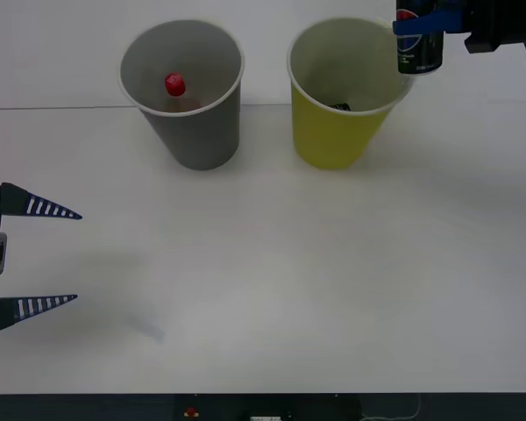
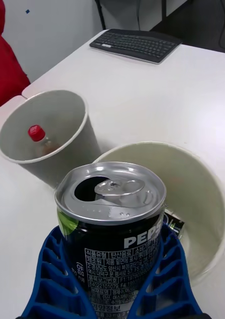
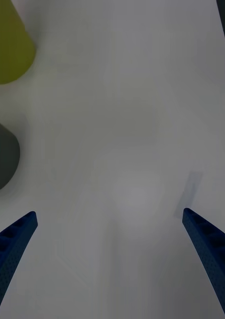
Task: Put the can into the green bin and the plastic bottle into the gray bin
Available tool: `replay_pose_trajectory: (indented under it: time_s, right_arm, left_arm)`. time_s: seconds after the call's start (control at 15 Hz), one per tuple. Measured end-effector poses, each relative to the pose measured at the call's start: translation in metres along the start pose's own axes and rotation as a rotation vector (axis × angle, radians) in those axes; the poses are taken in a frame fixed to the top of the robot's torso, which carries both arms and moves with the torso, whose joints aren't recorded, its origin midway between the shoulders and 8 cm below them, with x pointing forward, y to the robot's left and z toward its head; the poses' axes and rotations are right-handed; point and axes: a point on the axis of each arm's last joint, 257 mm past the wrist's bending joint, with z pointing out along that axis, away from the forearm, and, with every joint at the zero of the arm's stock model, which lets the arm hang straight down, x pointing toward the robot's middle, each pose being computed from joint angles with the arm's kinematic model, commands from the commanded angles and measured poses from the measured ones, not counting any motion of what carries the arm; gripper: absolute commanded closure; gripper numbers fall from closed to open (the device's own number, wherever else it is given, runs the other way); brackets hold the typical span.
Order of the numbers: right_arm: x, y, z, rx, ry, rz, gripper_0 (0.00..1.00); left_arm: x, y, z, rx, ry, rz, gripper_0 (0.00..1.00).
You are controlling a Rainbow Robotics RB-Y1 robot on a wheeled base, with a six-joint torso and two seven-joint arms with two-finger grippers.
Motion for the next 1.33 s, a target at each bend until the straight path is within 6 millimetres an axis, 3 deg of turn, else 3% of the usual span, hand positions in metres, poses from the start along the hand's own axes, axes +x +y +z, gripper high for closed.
replay_pose_trajectory:
  time_s: [0.2,0.4,0.47,0.6,1.07,1.33]
  right_arm:
    - [-0.002,-0.027,0.023,0.048,0.021,0.005,1.00]
    - [-0.001,-0.032,0.037,0.067,0.043,0.002,0.98]
    - [-0.001,-0.031,0.040,0.062,0.043,0.004,0.70]
    - [-0.003,-0.026,0.044,0.052,0.036,0.006,0.03]
    - [-0.006,-0.017,0.051,0.022,0.017,-0.017,0.00]
    - [-0.004,-0.008,0.044,-0.004,0.015,-0.032,0.00]
  left_arm:
    - [0.000,0.000,0.000,0.000,0.000,0.000,0.00]
    - [0.000,0.000,0.000,0.000,0.000,0.000,0.00]
    - [0.000,0.000,0.000,0.000,0.000,0.000,0.00]
    - [0.000,0.000,0.000,0.000,0.000,0.000,0.00]
    - [0.000,0.000,0.000,0.000,0.000,0.000,0.00]
    - [0.000,0.000,0.000,0.000,0.000,0.000,0.00]
